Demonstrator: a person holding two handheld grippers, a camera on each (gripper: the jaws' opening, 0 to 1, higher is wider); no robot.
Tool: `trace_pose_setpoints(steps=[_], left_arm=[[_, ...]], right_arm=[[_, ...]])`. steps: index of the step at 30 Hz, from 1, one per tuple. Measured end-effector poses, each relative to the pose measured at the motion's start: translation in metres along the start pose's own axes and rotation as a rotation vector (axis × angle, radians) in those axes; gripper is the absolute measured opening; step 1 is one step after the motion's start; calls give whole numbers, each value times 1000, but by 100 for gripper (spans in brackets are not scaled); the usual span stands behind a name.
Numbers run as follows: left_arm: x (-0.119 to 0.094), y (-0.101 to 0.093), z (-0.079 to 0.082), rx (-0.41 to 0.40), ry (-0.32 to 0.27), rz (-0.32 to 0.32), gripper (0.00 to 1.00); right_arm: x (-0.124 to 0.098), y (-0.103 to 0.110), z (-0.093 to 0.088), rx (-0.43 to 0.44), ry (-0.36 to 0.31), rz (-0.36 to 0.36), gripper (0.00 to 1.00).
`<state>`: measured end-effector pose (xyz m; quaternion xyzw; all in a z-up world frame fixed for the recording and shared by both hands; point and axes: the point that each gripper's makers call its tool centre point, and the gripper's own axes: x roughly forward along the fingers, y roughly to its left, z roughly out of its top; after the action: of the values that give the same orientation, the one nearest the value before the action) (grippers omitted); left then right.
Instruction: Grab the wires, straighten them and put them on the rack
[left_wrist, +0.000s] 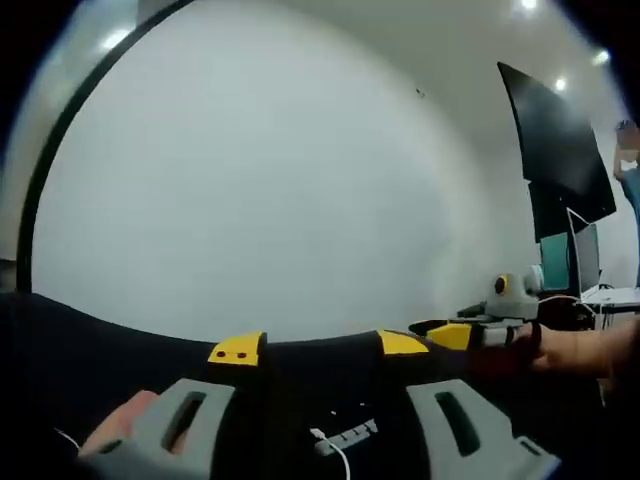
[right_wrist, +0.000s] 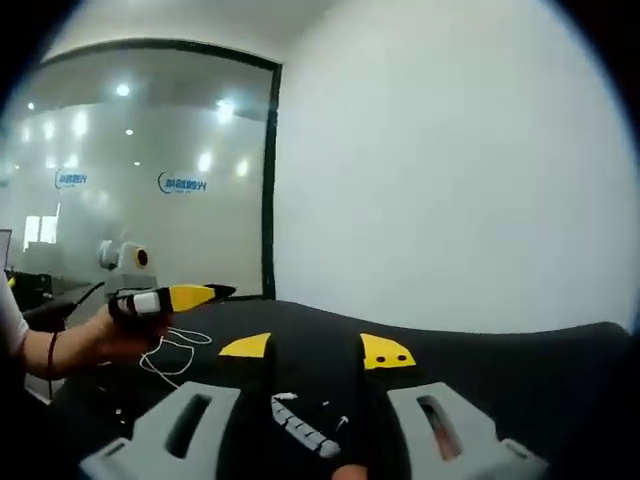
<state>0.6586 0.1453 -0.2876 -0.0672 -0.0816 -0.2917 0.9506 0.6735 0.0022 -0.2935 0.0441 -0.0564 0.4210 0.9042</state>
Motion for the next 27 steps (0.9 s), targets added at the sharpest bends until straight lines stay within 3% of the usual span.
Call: trace_pose_setpoints(steps=[1,2,5,8,12,15,17,19,20,21,23,24,26,27], left_arm=[[1,-5,1,-11,-2,-25,40],[1,-7,3,-8,-9,-35,39],[-1,-26,7,-20,15,-105,46],[-18,-33,21,51,-22,-91,46],[-50,-55,28,98,-21,-159,48],[-73,-68,18,94,10,-195,49],[-85,-69,1,90,67,-210,49],[-96,-69,-14,95,105,-213,49],[-100,-72,-20,89,118,-220,53],[-104,-75,-23,92,119,-232,64],[-112,-86,-28,85,110,-272,75],[-116,-91,-31,94,112,-283,73],[-122,-99,-36,110,120,-294,71],[-124,-100,-38,117,123,-294,71]], right_arm=[[-6,-9,4,9,3,-30,30],[-17,-4,8,21,3,-34,30],[-42,14,16,26,-24,-23,34],[-69,26,15,4,-33,-26,39],[-96,37,6,44,-46,-47,51],[-108,46,-7,1,-15,-48,50],[-116,54,-22,-55,23,-25,52],[-125,66,-27,-57,17,8,54],[-127,70,-28,-50,5,24,56],[-130,73,-29,-40,-6,35,56],[-130,75,-27,-81,14,44,53],[-130,85,-10,-96,-73,72,53],[-132,86,-15,1,-18,63,51],[-133,85,-14,8,-24,65,52]])
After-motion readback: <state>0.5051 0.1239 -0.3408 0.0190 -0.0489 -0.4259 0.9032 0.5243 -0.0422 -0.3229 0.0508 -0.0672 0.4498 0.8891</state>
